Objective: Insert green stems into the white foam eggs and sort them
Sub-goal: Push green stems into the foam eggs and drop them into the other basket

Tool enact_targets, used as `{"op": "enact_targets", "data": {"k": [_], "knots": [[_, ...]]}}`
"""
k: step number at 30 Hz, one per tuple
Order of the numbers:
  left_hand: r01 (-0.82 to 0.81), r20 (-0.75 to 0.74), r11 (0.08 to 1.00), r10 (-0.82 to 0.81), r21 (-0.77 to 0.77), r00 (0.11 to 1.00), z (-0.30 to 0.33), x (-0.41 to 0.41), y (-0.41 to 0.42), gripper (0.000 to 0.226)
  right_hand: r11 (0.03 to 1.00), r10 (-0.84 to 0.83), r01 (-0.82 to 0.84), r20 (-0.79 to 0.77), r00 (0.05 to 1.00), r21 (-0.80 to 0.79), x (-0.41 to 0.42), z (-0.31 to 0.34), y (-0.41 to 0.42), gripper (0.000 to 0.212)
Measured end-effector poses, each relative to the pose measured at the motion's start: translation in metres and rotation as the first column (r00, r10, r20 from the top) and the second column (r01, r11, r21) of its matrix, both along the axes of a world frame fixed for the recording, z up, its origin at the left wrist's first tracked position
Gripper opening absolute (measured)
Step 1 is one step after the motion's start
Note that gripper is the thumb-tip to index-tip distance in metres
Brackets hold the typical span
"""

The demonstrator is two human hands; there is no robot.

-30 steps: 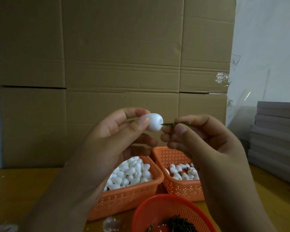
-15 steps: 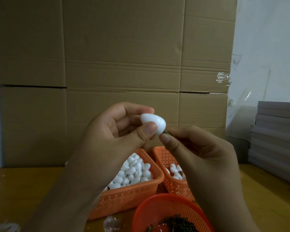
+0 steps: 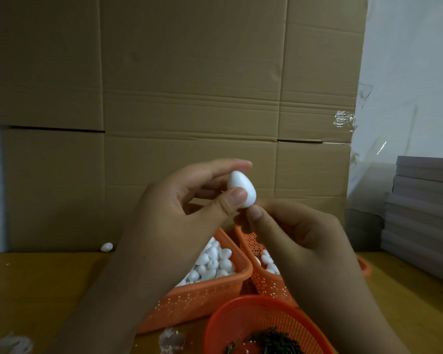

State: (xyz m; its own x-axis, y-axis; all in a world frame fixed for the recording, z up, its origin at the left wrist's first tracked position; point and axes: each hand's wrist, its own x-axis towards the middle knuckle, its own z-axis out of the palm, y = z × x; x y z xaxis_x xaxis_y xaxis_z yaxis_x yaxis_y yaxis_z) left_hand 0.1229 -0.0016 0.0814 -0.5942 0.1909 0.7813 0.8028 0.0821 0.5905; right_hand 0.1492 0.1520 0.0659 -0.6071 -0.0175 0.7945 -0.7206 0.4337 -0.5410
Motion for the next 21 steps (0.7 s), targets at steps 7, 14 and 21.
{"op": "enact_targets", "data": {"k": [7, 14, 21], "knots": [[-0.064, -0.063, 0.980, 0.052, -0.191, 0.997, -0.002, 0.001, 0.004, 0.033, 0.961, 0.232, -0.210, 0.113, 0.966, -0.179, 0.003, 0.005, -0.001, 0.020], [0.033, 0.089, 0.964, -0.009, -0.263, 0.996, -0.008, -0.008, 0.003, 0.043, 0.910, 0.253, -0.159, 0.208, 0.945, -0.384, -0.004, 0.003, 0.011, 0.028], [0.057, 0.226, 0.978, -0.010, -0.202, 0.974, -0.012, -0.015, 0.008, 0.008, 0.922, 0.171, -0.109, 0.137, 0.976, -0.371, -0.003, 0.003, 0.011, 0.023]]}}
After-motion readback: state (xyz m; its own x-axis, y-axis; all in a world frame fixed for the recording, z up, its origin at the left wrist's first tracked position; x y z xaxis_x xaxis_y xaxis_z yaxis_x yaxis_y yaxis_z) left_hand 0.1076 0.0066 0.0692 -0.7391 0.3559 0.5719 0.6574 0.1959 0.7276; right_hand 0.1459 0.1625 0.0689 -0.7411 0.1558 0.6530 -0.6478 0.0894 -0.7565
